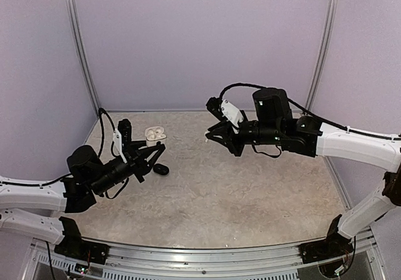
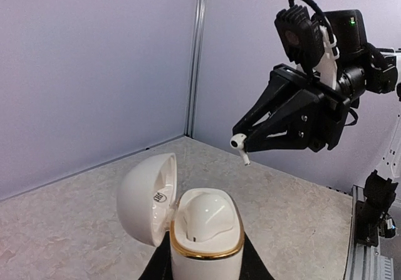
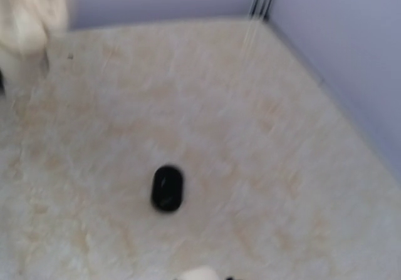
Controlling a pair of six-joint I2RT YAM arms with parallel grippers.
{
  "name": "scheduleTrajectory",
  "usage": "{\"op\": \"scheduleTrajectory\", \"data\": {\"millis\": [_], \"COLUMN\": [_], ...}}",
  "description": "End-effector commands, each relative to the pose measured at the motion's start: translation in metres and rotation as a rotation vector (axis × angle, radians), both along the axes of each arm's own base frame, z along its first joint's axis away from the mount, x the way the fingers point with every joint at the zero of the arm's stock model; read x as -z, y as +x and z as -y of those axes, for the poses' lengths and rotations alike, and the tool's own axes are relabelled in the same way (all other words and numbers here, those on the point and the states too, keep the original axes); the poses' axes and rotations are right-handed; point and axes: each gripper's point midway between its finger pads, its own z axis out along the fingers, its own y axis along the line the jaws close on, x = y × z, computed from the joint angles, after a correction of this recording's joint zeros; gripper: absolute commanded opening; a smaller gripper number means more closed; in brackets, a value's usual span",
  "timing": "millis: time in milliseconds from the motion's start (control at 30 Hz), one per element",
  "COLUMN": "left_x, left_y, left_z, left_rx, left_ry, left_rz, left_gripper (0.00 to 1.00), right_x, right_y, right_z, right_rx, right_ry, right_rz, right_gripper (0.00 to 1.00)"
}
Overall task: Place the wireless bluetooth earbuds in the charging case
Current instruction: Place the right earbud in the right side groove of the charging case.
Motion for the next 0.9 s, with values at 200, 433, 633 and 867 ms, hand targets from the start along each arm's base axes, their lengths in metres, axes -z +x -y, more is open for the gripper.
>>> {"op": "scheduleTrajectory", "data": {"millis": [200,433,633,867], "left_x": [-0.014,-0.020,-0.025,-0.031], "left_y": [-0.035,-0.056,-0.063,-0.074], "left_z": [0.028,0.043,0.048,0.053], "left_rx": [0.266,0.401,0.435,0.500], "left_ry": [-0.014,-0.014,-0.016,-0.025], "left_rz": [0.073,0.099,0.112,0.118], "left_gripper": [0.00,0.00,0.00,0.00], "right_x": [-0.088,-0.102,-0.106,-0.100], "right_y": [-0.052,-0.086,-0.108,-0.118], "right_z": [-0.011,-0.026,-0.039,-0.047], "right_rx": [-0.050,-0.085,-0.104,-0.103], "right_ry": [0.081,0.075,0.060,0.026], "right_rz": [0.323,0.450,0.555,0.615], "right_gripper": [0.11,0.11,0.11,0.11]}}
